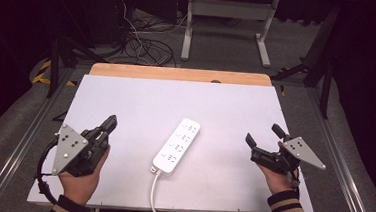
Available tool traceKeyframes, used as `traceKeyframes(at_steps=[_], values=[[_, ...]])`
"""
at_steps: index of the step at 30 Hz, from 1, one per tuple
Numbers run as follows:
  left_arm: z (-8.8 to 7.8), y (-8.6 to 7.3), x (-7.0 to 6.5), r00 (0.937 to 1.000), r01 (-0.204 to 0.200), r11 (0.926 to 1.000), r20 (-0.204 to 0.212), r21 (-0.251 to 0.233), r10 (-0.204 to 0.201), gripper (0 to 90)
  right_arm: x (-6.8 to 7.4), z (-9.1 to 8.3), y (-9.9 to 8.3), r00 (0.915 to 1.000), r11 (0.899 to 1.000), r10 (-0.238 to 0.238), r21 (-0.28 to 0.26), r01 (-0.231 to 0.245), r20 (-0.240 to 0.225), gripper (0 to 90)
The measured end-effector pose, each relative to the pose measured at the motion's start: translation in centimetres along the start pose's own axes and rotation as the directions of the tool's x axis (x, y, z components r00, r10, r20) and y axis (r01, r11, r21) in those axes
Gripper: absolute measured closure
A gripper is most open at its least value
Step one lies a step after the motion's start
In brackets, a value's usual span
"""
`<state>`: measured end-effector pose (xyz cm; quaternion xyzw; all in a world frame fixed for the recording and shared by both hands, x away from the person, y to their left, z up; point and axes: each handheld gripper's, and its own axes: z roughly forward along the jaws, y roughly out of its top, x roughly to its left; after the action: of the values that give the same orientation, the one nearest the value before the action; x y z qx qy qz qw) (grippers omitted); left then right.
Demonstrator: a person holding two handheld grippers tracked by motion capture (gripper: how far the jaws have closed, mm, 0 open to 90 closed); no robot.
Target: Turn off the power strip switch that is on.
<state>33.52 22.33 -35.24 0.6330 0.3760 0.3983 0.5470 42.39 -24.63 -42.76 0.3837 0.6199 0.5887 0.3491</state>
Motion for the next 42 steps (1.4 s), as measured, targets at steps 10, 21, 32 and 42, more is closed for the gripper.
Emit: traceKeyframes(at_steps=[10,21,32,42], values=[[2.4,0.7,-1.7,0.9967,-0.015,0.9995,0.080,0.028,0.013,90.0,0.0,0.0,0.1,1.0000,1.000,-0.001,-0.001,0.001,-0.004,6.4],[5.4,0.8,-4.8,0.9834,-0.053,0.9960,0.177,0.072,0.039,90.0,0.0,-0.1,0.1,1.0000,1.000,-0.003,0.000,0.003,-0.003,6.4],[7.5,0.3,-6.9,0.9660,-0.093,0.9864,0.252,0.136,0.056,90.0,-0.1,-0.4,0.1,1.0000,1.000,-0.006,0.004,0.006,0.003,6.8],[11.0,-2.9,-6.8,0.9453,-0.145,0.8924,0.326,0.427,-0.003,90.0,0.0,-0.4,0.0,0.9999,1.000,-0.013,0.011,0.013,0.004,7.1]])
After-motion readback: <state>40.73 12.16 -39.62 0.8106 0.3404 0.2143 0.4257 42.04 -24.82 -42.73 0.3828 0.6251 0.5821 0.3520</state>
